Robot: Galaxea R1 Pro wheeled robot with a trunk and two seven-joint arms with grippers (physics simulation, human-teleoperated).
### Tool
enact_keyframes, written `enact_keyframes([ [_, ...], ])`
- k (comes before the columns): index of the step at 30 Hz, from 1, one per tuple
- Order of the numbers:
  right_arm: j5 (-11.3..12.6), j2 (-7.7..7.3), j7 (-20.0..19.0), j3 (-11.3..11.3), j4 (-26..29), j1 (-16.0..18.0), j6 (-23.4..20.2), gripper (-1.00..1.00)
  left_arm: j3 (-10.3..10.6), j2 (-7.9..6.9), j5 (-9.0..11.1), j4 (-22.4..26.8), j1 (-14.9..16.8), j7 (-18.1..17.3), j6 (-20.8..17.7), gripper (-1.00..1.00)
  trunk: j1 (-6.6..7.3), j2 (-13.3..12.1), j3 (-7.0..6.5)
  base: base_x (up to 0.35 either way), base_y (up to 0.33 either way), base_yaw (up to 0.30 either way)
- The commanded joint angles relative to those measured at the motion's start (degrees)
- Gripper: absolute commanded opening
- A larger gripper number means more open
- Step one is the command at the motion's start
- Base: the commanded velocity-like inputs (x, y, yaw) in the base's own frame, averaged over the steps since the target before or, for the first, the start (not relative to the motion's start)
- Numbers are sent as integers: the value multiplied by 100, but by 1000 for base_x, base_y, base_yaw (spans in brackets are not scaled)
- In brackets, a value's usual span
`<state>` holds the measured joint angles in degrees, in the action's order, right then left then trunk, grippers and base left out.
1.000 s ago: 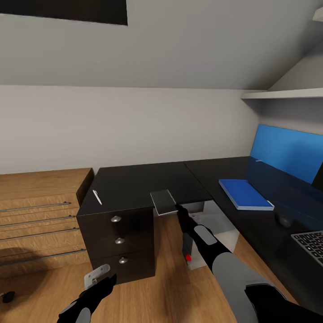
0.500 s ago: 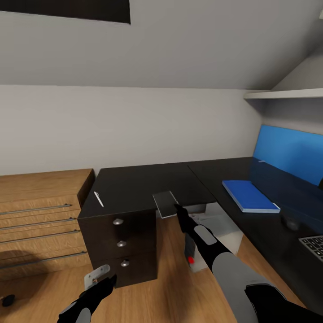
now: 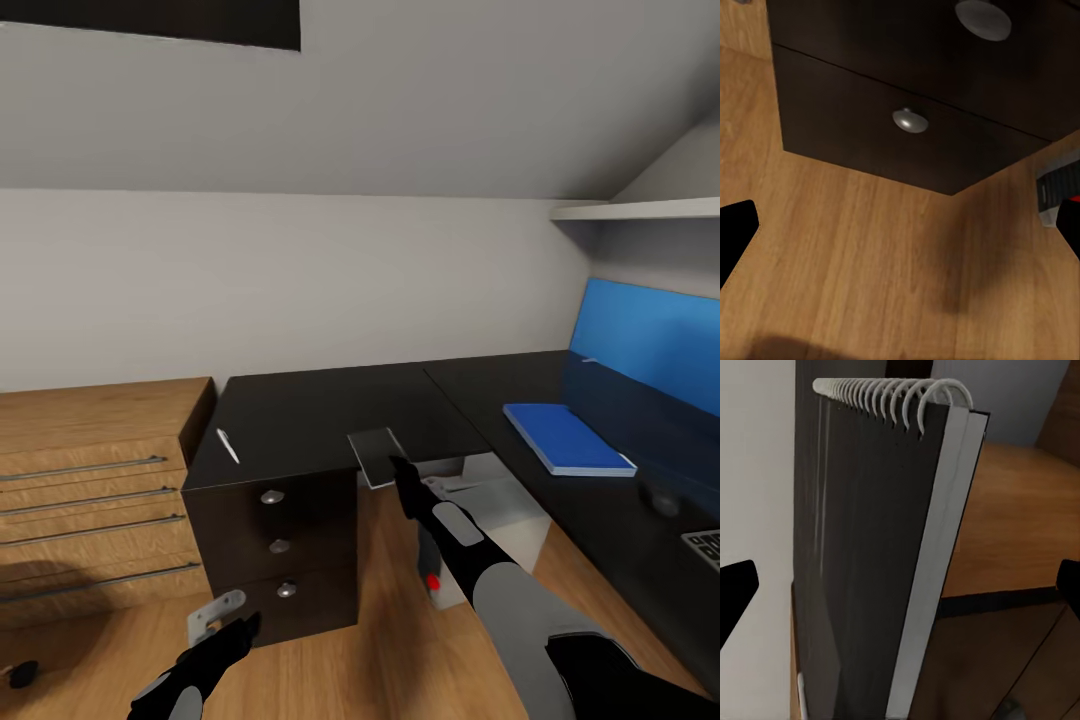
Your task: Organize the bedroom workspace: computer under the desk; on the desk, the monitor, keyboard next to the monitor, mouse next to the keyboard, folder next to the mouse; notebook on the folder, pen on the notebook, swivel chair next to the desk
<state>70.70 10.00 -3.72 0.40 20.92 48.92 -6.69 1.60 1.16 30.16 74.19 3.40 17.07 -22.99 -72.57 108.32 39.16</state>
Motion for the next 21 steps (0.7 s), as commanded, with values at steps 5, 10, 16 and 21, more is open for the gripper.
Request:
enact_keyframes([
  [5,40,0,-14,16,0,4,1,100,7,-1,60,8,3,53,-16,100,1,3,6,0,33,0],
  [10,40,0,-6,20,-3,4,-2,100,2,-1,60,8,3,55,-15,100,1,3,6,0,6,0],
  [16,34,0,-2,24,0,4,1,-100,3,-1,60,8,3,59,-21,100,1,3,6,0,0,0],
  [21,32,0,-6,29,0,4,-6,-100,7,-1,66,8,3,60,-21,100,1,3,6,0,0,0],
])
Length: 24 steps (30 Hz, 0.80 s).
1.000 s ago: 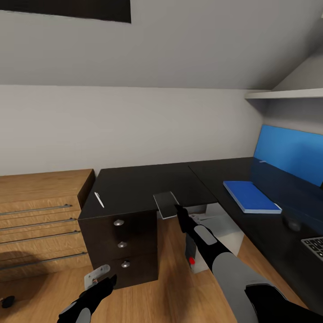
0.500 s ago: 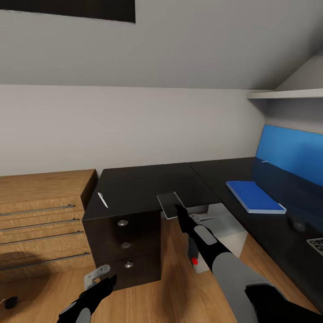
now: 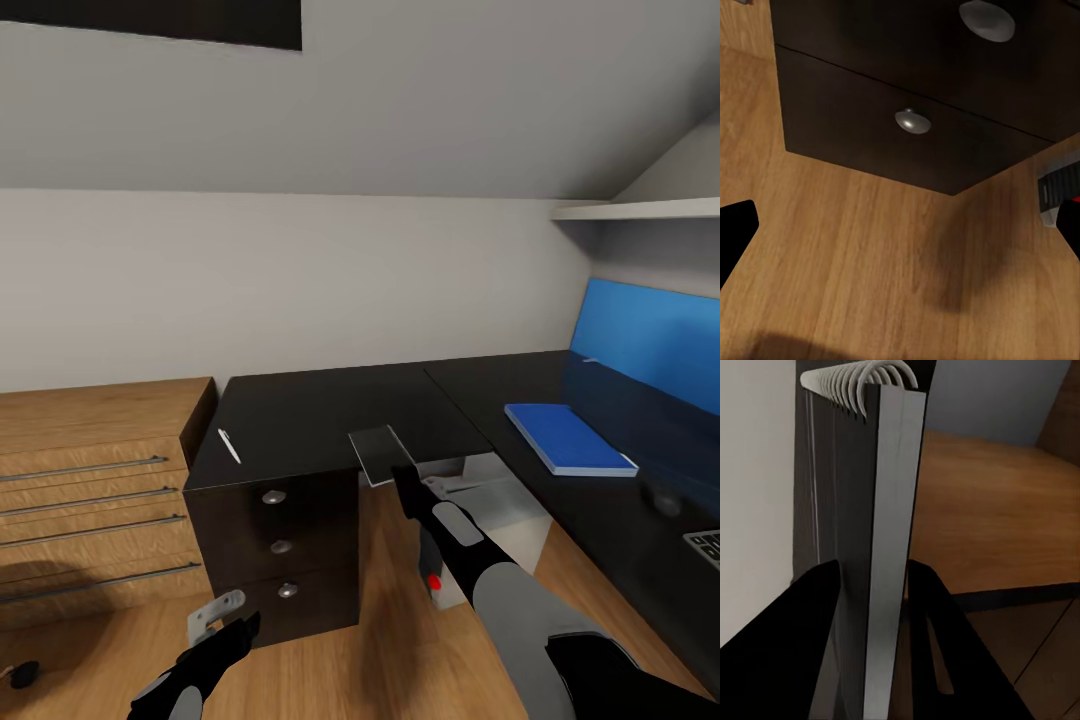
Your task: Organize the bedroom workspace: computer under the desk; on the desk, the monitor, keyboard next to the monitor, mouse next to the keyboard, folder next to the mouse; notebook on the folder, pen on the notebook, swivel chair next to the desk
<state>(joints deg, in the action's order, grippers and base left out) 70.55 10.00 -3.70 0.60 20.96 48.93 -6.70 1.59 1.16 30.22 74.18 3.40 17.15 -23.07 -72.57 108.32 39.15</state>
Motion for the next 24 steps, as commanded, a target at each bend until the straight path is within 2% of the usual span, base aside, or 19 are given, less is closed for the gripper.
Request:
enact_keyframes([
  [1,46,0,-8,9,-4,3,-6,-100,7,-1,61,9,3,51,-13,100,1,3,6,0,0,0],
  [5,45,0,-7,9,-4,3,-5,-100,7,-1,63,9,3,51,-13,100,1,3,6,0,0,0],
  [10,22,0,-58,10,27,3,9,-100,8,-1,63,9,3,60,-13,100,110,-198,-84,0,0,0],
  [12,14,0,-297,10,41,3,15,-100,8,0,63,9,3,66,-13,100,154,-278,-120,0,0,0],
  [18,-32,0,-668,33,60,3,29,-100,8,3,63,3,3,72,-13,100,286,-519,-227,0,0,0],
  [20,-94,0,-890,150,107,3,41,-100,8,6,63,-2,3,74,-13,100,330,-599,-263,0,0,0],
  [24,-122,0,-1120,227,279,3,49,-100,8,1,63,-68,3,72,-13,100,418,-759,-335,0,0,0],
])
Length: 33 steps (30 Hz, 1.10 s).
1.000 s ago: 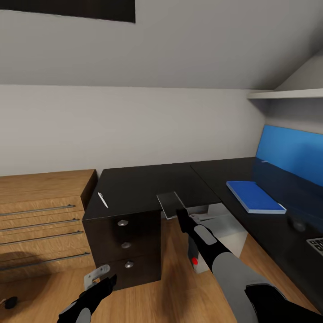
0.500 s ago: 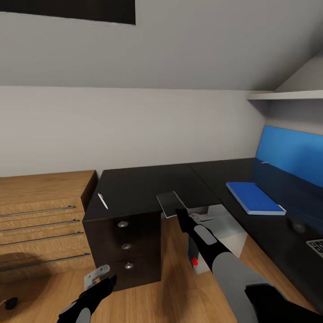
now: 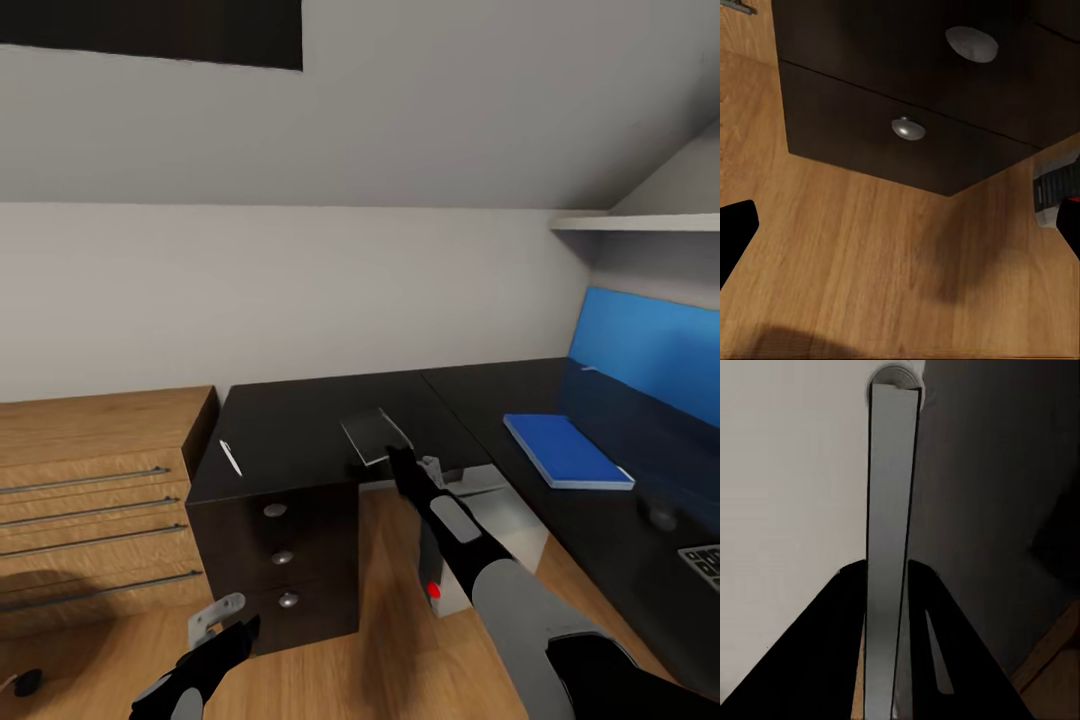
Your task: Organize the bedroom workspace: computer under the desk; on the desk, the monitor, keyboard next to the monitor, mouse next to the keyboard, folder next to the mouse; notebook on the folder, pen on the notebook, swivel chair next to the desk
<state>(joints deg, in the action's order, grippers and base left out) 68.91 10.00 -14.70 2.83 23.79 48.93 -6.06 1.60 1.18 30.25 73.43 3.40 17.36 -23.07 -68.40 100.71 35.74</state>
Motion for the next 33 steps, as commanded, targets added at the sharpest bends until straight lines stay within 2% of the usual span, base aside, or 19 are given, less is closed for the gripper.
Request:
enact_keyframes([
  [1,36,0,-43,11,26,2,-18,-100,9,1,60,-80,3,49,-13,100,23,-39,-12,0,0,0],
  [4,31,-55,-68,23,140,2,-29,-100,19,4,47,-407,3,43,-11,100,89,-159,-66,0,0,0],
  [6,33,-195,-60,30,308,2,-42,-100,29,7,-75,-984,3,38,1,100,111,-199,-84,0,0,0],
  [9,38,-271,-51,32,391,2,-51,-100,35,9,-170,-1323,3,28,67,100,111,-199,-84,0,0,0],
  [11,49,-364,-50,26,456,2,-53,-100,44,12,-299,-1750,3,16,322,100,111,-199,-84,0,0,0],
  [12,65,-466,-51,10,568,2,-53,-100,60,13,-456,-2304,3,8,812,100,111,-199,-84,0,0,0],
  [14,90,-552,-46,4,656,2,-56,-100,78,14,-584,-2631,3,7,1085,100,111,-199,-84,0,0,0],
  [17,174,-702,-37,-9,738,2,-63,-100,115,16,-935,-3086,3,8,1571,100,111,-199,-84,0,0,0],
  [20,269,-791,-30,-40,758,2,-68,-100,125,21,-1114,-3224,3,12,1864,100,111,-199,-84,0,0,-67],
  [22,349,-851,-24,-74,763,2,-69,-100,128,22,-1159,-3257,3,13,1972,100,111,-199,-84,0,0,-176],
  [27,570,-984,-9,-118,766,2,-70,-100,129,23,-1193,-3285,3,13,2064,100,111,-199,-84,0,-2,-230],
  [30,818,-1137,1,-132,767,2,-70,-100,130,22,-1204,-3298,3,13,2098,100,111,-199,-84,0,-178,-258],
  [33,859,-1175,5,-133,768,2,-70,-100,130,18,-1205,-3299,3,13,2104,100,111,-199,-84,0,-291,-263],
])
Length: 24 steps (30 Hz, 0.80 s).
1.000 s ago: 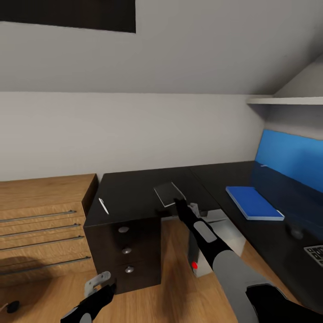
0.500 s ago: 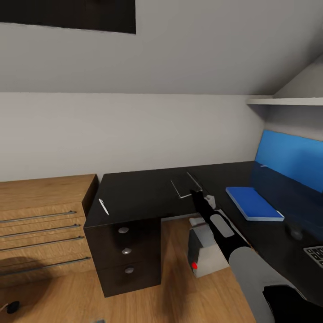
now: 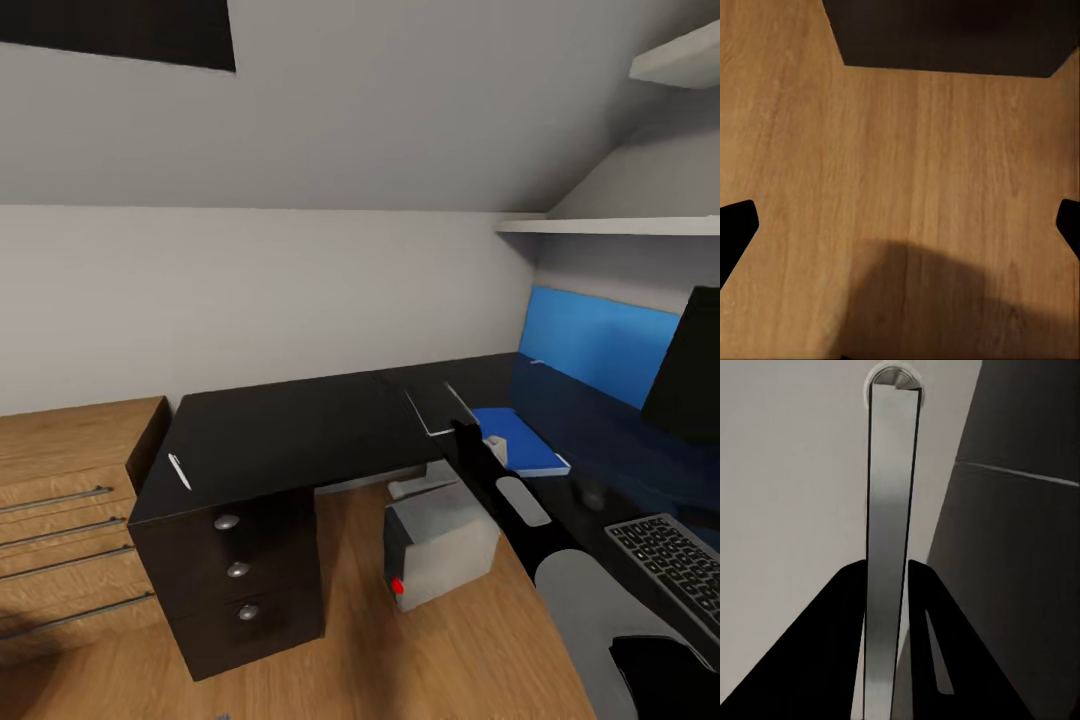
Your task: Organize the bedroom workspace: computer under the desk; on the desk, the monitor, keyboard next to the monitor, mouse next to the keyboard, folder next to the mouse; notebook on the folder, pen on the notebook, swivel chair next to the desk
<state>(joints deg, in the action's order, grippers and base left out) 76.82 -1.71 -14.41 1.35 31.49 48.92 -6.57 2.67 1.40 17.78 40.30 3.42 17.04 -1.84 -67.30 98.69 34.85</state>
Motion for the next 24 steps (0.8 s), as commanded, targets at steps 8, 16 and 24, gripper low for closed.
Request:
enact_keyframes([
  [8,78,-60,-31,15,-4,3,-19,-100,19,-8,45,13,0,45,-18,100,1,3,6,0,-165,-166],
  [16,78,-83,-38,15,-7,3,-16,-100,14,-8,50,13,0,45,-18,100,1,3,6,0,-8,-10],
  [24,78,-84,-43,6,-11,3,-11,-100,14,-8,50,13,0,45,-18,100,1,3,6,0,0,0],
])
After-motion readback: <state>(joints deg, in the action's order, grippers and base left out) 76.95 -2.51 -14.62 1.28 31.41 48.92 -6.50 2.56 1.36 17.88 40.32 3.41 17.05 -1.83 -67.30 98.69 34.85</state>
